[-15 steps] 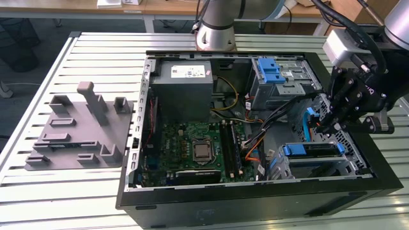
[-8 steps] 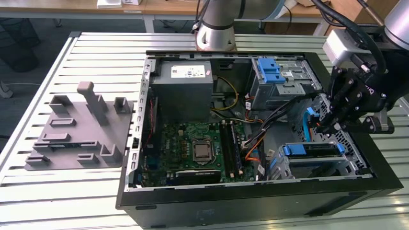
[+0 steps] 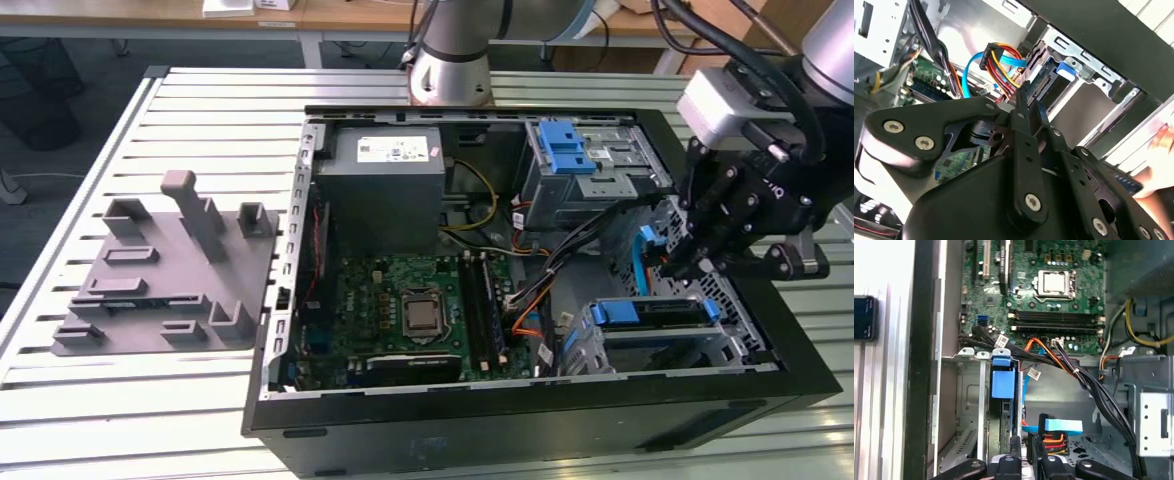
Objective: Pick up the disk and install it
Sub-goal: 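Insert the first disk wire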
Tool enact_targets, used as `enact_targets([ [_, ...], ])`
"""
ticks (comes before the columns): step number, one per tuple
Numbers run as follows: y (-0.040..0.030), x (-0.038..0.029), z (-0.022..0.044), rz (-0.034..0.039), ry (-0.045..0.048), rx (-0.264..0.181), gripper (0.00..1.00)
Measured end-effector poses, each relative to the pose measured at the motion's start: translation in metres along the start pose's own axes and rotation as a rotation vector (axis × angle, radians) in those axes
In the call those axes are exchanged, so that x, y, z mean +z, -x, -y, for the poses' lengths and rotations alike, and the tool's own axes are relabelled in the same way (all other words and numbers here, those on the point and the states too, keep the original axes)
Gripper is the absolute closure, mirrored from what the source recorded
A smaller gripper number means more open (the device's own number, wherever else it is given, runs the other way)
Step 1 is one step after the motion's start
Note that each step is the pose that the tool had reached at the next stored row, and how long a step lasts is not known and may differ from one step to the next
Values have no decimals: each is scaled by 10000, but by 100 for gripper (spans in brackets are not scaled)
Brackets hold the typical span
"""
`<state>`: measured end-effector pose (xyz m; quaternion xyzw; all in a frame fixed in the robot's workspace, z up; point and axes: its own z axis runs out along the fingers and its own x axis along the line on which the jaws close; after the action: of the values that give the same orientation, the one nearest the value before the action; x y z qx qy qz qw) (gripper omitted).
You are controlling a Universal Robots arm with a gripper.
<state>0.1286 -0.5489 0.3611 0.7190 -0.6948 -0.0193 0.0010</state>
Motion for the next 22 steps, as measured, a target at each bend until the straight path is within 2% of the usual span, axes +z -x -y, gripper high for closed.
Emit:
enact_targets([
  [2, 0, 5, -3, -5, -27, -139, 76],
  [5, 9, 12, -14, -14, -187, -163, 76],
  [8, 30, 15, -23, -14, -303, -165, 76],
  [10, 33, 23, -59, -17, -388, -167, 76],
  [13, 34, 52, -101, -22, -570, -172, 76],
  [18, 64, 78, -98, -26, -640, -131, 76],
  [22, 96, 79, -97, -26, -650, -83, 76],
])
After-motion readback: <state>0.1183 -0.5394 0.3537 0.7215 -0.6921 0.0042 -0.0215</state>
